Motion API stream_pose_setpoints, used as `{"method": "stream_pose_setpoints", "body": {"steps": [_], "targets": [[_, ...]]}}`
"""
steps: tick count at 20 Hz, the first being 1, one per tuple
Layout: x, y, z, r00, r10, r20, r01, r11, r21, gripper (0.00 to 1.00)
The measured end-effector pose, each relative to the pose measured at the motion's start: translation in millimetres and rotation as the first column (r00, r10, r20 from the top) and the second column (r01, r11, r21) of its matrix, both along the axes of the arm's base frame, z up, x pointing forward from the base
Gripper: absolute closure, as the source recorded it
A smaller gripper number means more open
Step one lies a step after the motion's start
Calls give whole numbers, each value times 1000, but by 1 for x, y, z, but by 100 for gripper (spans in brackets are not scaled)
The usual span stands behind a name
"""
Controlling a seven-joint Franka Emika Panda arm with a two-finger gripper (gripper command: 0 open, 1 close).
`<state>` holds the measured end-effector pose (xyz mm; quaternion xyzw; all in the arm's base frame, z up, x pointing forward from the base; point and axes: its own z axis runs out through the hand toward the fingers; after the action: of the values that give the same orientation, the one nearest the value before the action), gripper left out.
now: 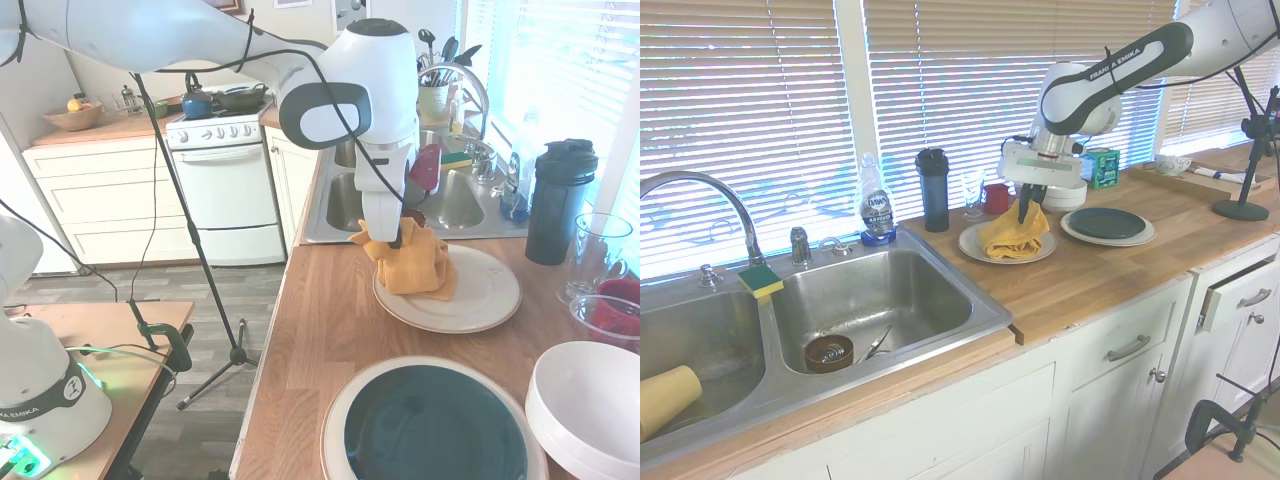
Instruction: Wipe the white plate in clockwise motion
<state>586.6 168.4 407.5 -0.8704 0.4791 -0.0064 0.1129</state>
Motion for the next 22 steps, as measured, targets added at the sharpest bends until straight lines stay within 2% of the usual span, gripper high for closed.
{"method": "stream_pose_setpoints", "body": {"steps": [9,15,22], "targets": [[12,10,-36,1000,11,16,-11,1000,-17,100],[38,14,-45,999,1,32,0,1000,-25,100],[67,-11,-47,997,-41,61,44,998,-47,100]]}}
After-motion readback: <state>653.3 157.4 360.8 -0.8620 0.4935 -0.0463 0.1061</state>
